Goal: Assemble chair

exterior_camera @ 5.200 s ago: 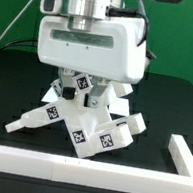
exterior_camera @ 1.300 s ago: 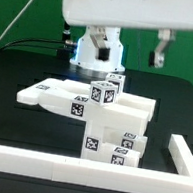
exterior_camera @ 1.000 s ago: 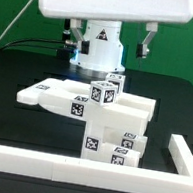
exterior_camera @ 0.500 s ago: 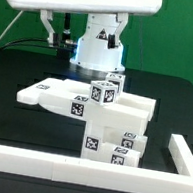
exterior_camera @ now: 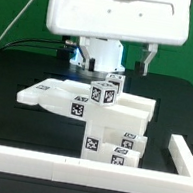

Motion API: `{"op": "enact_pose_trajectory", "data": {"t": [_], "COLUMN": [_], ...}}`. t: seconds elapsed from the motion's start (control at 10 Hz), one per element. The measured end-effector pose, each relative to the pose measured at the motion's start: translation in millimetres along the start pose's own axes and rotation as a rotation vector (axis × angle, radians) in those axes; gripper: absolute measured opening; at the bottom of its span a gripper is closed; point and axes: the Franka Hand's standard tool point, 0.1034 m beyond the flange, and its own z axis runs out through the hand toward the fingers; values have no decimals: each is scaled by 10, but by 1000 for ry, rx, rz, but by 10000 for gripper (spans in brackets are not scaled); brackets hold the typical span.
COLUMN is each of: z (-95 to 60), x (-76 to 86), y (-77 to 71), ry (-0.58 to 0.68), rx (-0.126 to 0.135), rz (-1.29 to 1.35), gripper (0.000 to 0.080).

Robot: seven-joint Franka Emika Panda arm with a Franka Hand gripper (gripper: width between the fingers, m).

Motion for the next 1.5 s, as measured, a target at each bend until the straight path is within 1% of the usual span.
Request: {"op": "enact_pose_trajectory", "data": {"t": [0.1,0.3,0.4,0.5,0.6,0.7,0.8,0.9,1.0,1.1,1.2,1.3,1.4,1.5], "z": [1,16,71,117,158,226,292,326,345,370,380,379,381,384], "x": [-5,-34,-125,-122,-96,-131,-154,-163,-150,-167,-189,-188,-190,-191], "y": [17,8,-87,-139,-131,-99,-78,-61,-11,52,35,41,41,39], "ry": [-1,-18,-86,-127,-132,-137,-127,-120,-92,-56,-68,-68,-67,-66], "rx": [-4,-2,27,30,26,22,9,0,-16,-39,-35,-36,-37,-38], "rz": [-62,-134,-102,-107,-110,-106,-105,-105,-96,-74,-52,-51,-17,63], "gripper": [649,649,649,649,649,649,649,649,649,649,649,527,377,377]}}
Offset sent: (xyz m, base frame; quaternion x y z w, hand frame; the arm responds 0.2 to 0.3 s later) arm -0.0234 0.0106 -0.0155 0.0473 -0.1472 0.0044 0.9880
